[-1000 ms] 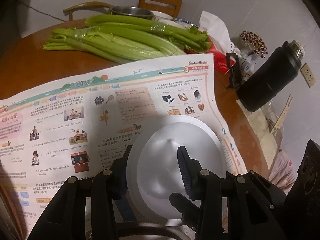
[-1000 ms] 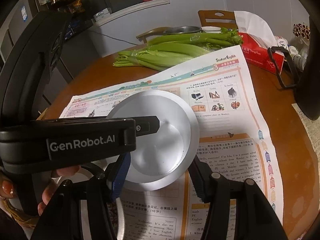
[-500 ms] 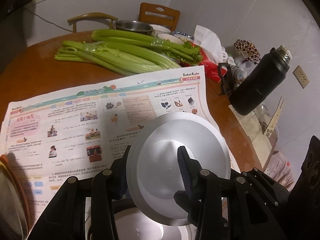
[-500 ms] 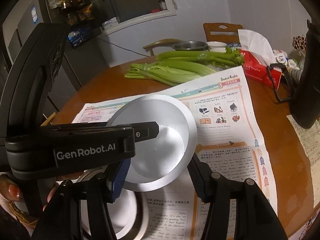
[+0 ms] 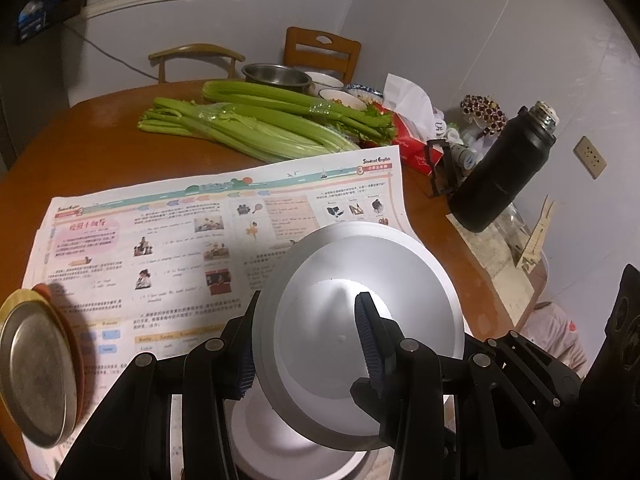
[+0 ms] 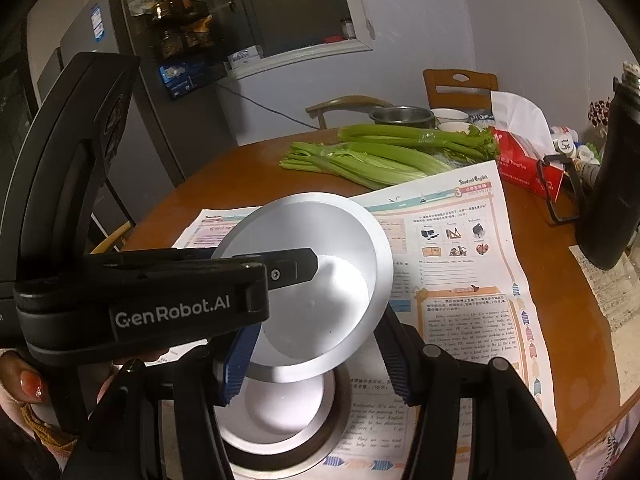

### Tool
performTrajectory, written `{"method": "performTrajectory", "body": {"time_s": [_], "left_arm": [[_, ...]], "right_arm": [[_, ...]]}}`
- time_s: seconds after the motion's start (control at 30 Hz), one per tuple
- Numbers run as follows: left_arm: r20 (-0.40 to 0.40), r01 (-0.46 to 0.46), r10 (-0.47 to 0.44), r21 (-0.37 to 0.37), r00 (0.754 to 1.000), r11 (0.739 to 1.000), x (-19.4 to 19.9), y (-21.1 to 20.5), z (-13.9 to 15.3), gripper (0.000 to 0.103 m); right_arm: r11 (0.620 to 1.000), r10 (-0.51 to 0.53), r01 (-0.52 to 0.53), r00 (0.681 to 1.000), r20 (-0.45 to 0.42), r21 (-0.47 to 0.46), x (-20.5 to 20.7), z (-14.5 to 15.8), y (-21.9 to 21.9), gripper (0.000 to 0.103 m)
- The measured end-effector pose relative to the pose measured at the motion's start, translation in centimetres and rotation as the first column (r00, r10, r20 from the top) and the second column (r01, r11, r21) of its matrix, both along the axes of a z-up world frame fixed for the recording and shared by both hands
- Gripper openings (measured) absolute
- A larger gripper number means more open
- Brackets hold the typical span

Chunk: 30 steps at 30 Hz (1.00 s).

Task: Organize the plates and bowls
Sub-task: 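Carry the second paper bowl with the left gripper into the nested bowls, release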

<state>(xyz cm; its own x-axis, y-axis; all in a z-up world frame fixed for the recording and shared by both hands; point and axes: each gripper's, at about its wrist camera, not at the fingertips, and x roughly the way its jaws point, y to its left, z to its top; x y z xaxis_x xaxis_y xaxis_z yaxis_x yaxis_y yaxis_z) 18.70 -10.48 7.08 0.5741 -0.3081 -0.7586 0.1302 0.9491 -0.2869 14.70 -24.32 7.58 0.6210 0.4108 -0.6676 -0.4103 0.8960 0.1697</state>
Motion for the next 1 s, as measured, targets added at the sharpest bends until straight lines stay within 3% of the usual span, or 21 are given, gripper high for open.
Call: {"method": "performTrajectory", "body": {"time_s": [0.43,1.0], "left_arm": [[0.014,-0.010,0.010,0.005,1.000,1.000,-3.4,1.0,0.3,0.045],[-0.039,-0.035,0.037,0.036,0.999,0.999,-5.0,1.6,-3.2,0.045]], "right_arm": [[1.000,0.026,-0.025,0.999,0.025,-0.013,-3.0,0.7,0.8,0.057],[0.997,0.055,-0.057,0.998,-0.041,-0.048,-4.5,-2.4,1.9,0.057]]}}
